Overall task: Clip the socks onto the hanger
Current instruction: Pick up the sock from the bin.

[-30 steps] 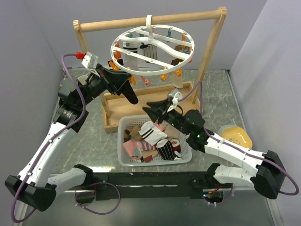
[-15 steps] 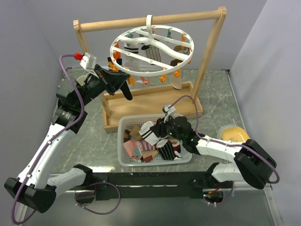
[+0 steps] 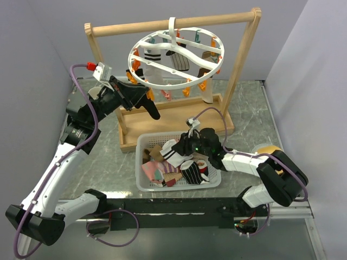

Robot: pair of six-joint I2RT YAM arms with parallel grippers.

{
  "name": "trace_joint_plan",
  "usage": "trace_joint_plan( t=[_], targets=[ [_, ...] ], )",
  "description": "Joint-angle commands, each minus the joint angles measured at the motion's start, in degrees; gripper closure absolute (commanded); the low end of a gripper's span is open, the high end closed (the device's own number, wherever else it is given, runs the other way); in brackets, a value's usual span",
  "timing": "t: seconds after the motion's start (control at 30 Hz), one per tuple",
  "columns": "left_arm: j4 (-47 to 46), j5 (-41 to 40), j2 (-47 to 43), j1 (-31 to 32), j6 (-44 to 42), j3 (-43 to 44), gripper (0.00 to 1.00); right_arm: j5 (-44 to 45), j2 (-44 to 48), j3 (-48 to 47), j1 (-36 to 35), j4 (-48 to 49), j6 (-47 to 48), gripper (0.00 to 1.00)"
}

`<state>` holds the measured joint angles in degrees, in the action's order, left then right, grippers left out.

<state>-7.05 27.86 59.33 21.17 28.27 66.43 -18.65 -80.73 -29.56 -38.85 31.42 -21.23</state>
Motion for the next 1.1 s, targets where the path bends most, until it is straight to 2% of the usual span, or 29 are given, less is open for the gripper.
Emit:
trace_joint_plan(
  t=[0.0,0.37,0.67,0.83,0.87,0.97,1.0,1.07],
  targets=[
    [-1.74,1.24,-1.5,-0.25,0.47,0.01,0.99,-0.07,0.05,-0.85,0.0,1.55,-0.21,0.61],
    [-2.0,1.76,-1.41,-0.34,1.43,0.8,0.99,3.45,-2.41,-6.21,0.35,-7.86,4.45,0.56],
    [-2.09,1.94,-1.59,-0.34,1.61,1.07,0.99,1.17,-7.25,-7.53,0.62,-7.43,2.95,0.56],
    [-2.36,1.94,-1.76,-0.34,1.79,0.72,0.99,-0.33,-8.04,-8.23,0.79,-7.16,2.16,0.6],
    [-2.62,1.94,-1.94,-0.34,1.87,0.63,0.99,-0.76,-8.21,-8.32,0.79,-6.99,2.07,0.62],
    [-2.62,1.94,-2.11,-0.34,1.87,0.45,0.99,-1.91,-7.35,-7.88,0.71,-5.24,0.93,0.8],
    [-2.62,1.94,-2.11,-0.34,1.87,0.36,0.99,-2.17,-6.55,-7.62,0.71,-4.27,0.5,0.91],
    [-2.18,1.94,-2.2,-0.34,1.61,0.36,0.99,-2.88,-3.49,-6.65,0.79,-2.07,-0.12,1.0]
  ],
)
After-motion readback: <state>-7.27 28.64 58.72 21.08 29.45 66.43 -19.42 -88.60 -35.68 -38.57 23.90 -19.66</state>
